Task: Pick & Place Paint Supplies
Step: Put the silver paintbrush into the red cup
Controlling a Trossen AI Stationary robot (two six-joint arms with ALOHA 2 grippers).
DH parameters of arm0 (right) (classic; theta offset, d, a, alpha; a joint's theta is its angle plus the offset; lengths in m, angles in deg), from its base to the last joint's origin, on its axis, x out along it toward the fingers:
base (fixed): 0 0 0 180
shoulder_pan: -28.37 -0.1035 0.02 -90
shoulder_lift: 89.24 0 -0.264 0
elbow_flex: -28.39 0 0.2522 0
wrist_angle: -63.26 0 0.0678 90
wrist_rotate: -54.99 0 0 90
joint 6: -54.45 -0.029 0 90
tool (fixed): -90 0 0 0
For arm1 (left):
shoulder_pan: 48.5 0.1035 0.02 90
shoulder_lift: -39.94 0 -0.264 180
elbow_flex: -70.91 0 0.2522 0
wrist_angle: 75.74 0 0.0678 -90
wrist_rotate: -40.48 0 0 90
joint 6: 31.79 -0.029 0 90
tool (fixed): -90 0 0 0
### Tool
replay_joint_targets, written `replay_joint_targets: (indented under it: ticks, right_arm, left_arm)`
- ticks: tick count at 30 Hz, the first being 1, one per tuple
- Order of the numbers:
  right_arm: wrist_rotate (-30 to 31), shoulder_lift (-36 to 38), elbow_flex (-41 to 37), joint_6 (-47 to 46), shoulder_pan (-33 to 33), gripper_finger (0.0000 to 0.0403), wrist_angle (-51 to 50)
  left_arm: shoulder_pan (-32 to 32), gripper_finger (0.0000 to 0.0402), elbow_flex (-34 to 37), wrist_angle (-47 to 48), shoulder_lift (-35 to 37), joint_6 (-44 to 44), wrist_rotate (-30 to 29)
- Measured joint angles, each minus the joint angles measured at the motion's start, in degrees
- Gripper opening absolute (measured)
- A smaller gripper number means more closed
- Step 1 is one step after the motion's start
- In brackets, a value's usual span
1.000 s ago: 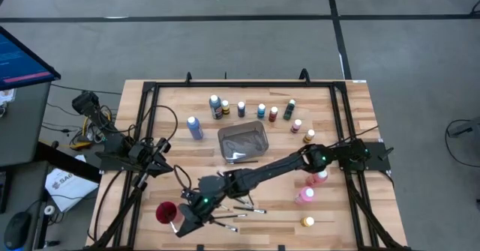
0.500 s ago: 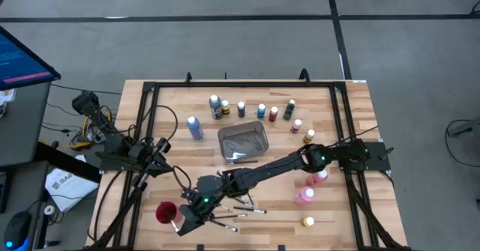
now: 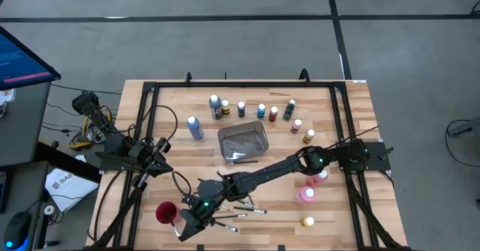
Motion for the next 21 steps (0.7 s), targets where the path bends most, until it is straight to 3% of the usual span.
replay_joint_targets:
  ticks: [14, 21]
  right_arm:
    - [0.0, 0.0, 0.0, 0.0, 0.5, 0.0003, -3.1]
    - [-0.1, 0.0, 0.0, 0.0, 1.7, 0.0049, -3.0]
  left_arm:
    - [0.0, 0.0003, 0.0, 0.0, 0.0, 0.0, 0.0]
    - [0.0, 0.0003, 0.0, 0.0, 0.0, 0.0, 0.0]
